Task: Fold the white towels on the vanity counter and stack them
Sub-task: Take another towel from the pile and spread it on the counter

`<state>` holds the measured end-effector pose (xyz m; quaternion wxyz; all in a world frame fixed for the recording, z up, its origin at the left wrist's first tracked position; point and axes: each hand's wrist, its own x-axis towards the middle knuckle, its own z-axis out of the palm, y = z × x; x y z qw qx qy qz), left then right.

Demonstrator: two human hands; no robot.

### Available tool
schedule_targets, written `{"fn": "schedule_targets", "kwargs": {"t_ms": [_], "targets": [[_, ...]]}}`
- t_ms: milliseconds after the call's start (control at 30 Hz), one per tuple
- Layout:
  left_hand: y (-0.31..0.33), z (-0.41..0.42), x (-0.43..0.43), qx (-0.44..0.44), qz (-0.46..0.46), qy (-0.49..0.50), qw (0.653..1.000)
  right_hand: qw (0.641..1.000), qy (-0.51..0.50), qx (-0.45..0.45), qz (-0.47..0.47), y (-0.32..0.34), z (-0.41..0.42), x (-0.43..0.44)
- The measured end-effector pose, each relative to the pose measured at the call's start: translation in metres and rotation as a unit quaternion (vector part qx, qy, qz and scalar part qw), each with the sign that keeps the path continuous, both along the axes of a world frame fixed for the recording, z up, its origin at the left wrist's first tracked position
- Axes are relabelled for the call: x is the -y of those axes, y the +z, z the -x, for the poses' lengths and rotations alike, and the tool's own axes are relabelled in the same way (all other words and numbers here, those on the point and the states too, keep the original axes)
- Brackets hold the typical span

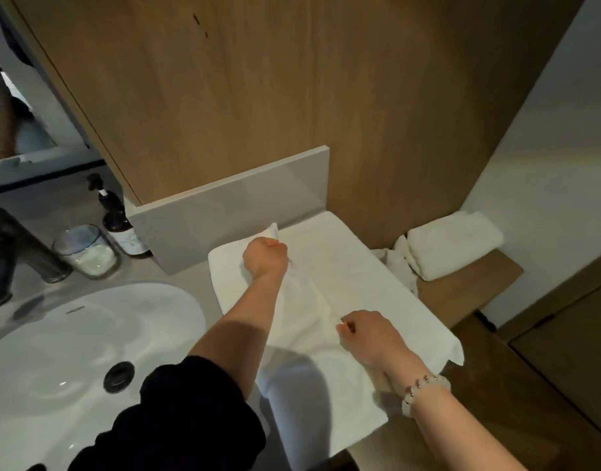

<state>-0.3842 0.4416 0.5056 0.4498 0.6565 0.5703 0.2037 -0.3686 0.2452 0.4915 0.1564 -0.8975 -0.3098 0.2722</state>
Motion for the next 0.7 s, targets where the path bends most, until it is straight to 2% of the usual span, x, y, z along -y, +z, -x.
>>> {"fn": "schedule_targets", "kwargs": {"t_ms": [100, 200, 267, 367, 567, 633, 700], "targets": [[-0.009, -0.007, -0.004, -0.042, -0.012, -0.015, 0.999, 1.0, 0.023, 0.002, 0.004, 0.004, -0.013, -0.004], [-0.008, -0.005, -0.011, -0.041, -0.052, -0.008, 0.998, 0.992, -0.014, 0.099, -0.072, 0.013, -0.035, -0.012], [-0.007, -0.001, -0.015, -0.048, -0.099, -0.014, 0.994, 0.989, 0.024, 0.134, -0.049, 0.011, -0.053, -0.019], [-0.009, 0.004, -0.014, -0.103, -0.127, -0.082, 0.983, 0.992, 0.071, 0.103, 0.001, 0.0, -0.064, -0.028], [-0.021, -0.004, -0.009, -0.293, -0.181, -0.197, 0.918, 0.986, 0.109, 0.119, 0.045, 0.004, -0.066, -0.037], [-0.024, -0.004, -0.014, -0.323, -0.222, -0.213, 0.895, 0.985, 0.116, 0.115, 0.053, 0.008, -0.068, -0.038], [-0.026, 0.0, -0.022, -0.326, -0.243, -0.218, 0.887, 0.986, 0.119, 0.105, 0.05, 0.007, -0.068, -0.039]]}}
